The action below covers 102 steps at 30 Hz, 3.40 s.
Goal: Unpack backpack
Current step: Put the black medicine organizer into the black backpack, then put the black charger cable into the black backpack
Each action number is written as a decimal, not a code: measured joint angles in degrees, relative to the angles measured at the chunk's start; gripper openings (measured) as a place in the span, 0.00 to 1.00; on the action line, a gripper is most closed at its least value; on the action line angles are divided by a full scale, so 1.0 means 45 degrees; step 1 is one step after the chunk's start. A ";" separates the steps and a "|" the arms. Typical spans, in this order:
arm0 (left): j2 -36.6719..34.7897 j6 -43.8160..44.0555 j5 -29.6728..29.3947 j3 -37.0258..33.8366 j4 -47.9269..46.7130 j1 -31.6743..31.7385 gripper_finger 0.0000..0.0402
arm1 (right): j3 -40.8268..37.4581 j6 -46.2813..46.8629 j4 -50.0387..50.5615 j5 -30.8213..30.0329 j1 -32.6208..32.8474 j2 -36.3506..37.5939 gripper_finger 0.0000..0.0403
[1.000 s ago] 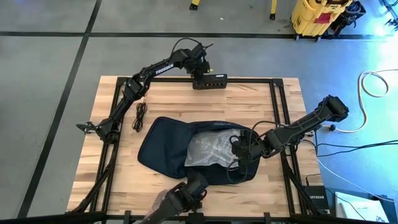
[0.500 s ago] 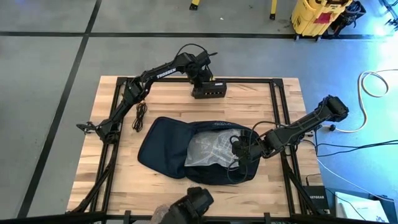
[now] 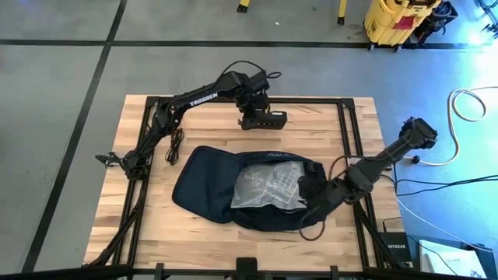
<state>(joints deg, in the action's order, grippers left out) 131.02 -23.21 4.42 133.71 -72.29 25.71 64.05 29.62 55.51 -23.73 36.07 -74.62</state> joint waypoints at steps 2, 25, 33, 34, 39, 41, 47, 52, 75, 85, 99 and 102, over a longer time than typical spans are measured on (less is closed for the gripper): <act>-0.0276 0.0110 -0.0139 -0.0005 -0.0077 -0.0240 0.40 | 0.0230 0.0239 0.0442 -0.0505 0.0359 0.0109 0.68; -0.3905 0.5456 -0.0281 0.0019 -0.0248 -0.5015 0.40 | 0.0356 0.1889 0.1023 -0.1364 0.3004 0.0550 0.68; -0.3898 0.6675 -0.2485 -0.0055 -0.0009 -0.7460 0.40 | 0.0356 0.3296 0.0816 -0.1787 0.3991 0.0550 0.68; -0.3877 0.6734 -0.2929 -0.0060 -0.0001 -0.7754 0.40 | 0.0356 0.3339 0.0786 -0.1829 0.4099 0.0550 0.68; -0.3330 0.7370 -0.4985 -0.0063 0.0334 -0.8900 0.40 | 0.0356 0.3353 0.0756 -0.2155 0.4353 0.0550 0.68; -0.2935 0.7482 -0.6042 -0.0108 0.0193 -0.9217 0.40 | 0.0356 0.3363 0.0738 -0.2288 0.4348 0.0547 0.68; -0.2181 0.8080 -0.8774 -0.1689 0.1198 -0.9593 0.40 | 0.0356 0.3395 0.0555 -0.2449 0.4324 0.0497 0.68; -0.2137 0.8167 -1.0647 -0.3551 0.1832 -0.9808 0.40 | 0.0349 0.3691 0.0832 -0.2378 0.4324 0.0492 0.68; -0.2137 0.8803 -1.4756 -0.7983 0.2668 -1.1062 0.40 | 0.0001 0.3841 0.1038 -0.2621 0.4314 0.0492 0.68; -0.2122 0.9745 -1.5521 -0.8924 0.2939 -1.1693 0.40 | -0.0004 0.3829 0.1038 -0.2757 0.4314 0.0492 0.68; -0.2192 1.0541 -1.2045 -0.9106 0.3227 -1.1362 0.78 | -0.0004 0.3795 0.1023 -0.2756 0.4309 0.0492 0.68; -0.2219 1.0138 -1.1517 -0.8562 0.3177 -1.1548 0.83 | -0.0004 0.3790 0.1028 -0.2709 0.4310 0.0492 0.68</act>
<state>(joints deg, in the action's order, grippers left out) 121.03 22.41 -47.40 95.18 -58.00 -26.25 64.03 46.68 60.14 -35.92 55.46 -72.40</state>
